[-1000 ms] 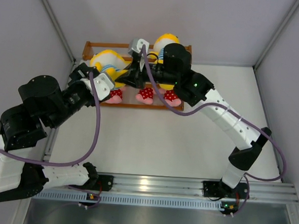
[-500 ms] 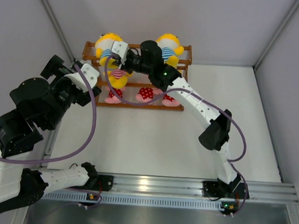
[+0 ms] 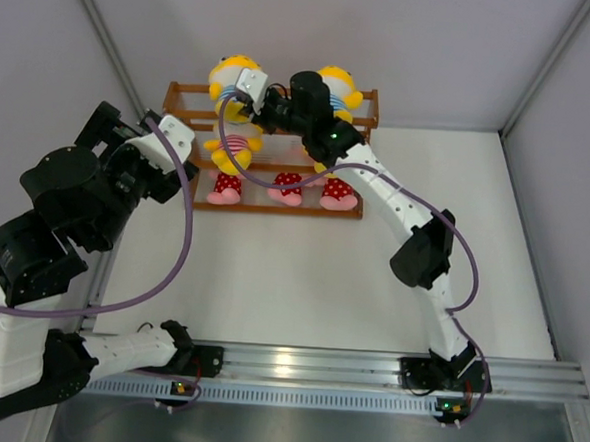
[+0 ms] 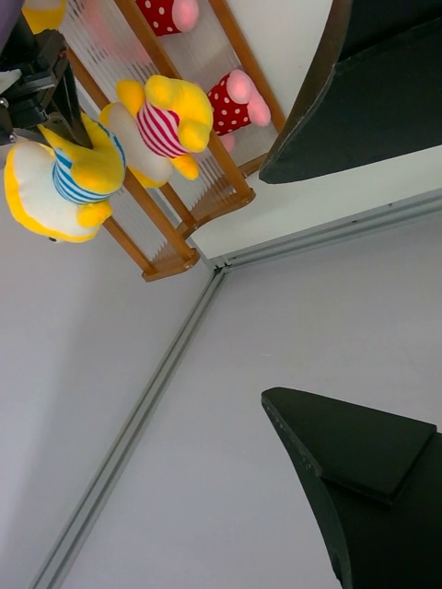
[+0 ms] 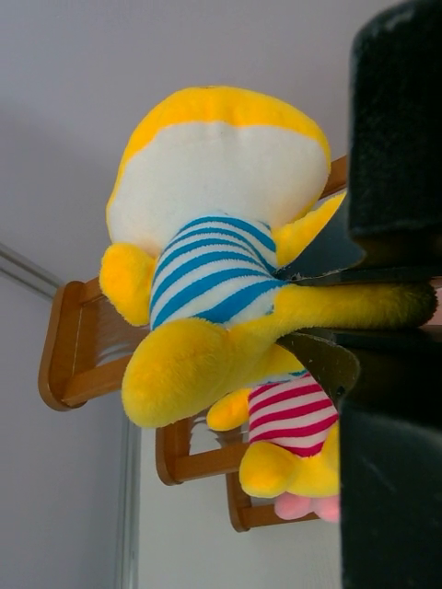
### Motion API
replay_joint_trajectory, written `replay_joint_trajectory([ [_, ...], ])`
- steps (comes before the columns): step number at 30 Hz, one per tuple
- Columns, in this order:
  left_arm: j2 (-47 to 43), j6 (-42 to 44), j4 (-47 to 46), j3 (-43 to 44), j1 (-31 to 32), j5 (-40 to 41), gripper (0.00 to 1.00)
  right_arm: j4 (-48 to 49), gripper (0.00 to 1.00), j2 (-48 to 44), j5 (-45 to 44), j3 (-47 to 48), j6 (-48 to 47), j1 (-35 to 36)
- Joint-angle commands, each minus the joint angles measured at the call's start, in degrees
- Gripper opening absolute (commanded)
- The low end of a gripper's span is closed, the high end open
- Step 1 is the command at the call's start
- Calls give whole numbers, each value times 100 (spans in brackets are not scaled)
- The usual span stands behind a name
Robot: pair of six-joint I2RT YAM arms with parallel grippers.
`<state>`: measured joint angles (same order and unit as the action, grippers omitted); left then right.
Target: Place and organize the stuffed toys onto the shelf
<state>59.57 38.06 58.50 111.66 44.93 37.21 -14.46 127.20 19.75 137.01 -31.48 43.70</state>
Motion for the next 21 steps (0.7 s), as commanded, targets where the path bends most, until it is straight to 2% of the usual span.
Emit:
replay_joint_trajectory([
  [1,134,-53,-278,93,-28,146,98,426,0,147,-14,300,107,-20],
  [14,204,17,-278,58,-28,172,98,339,0,262,-375,300,565,59],
  [21,186,43,-278,-12,-28,208,98,742,0,262,-269,273,960,138],
])
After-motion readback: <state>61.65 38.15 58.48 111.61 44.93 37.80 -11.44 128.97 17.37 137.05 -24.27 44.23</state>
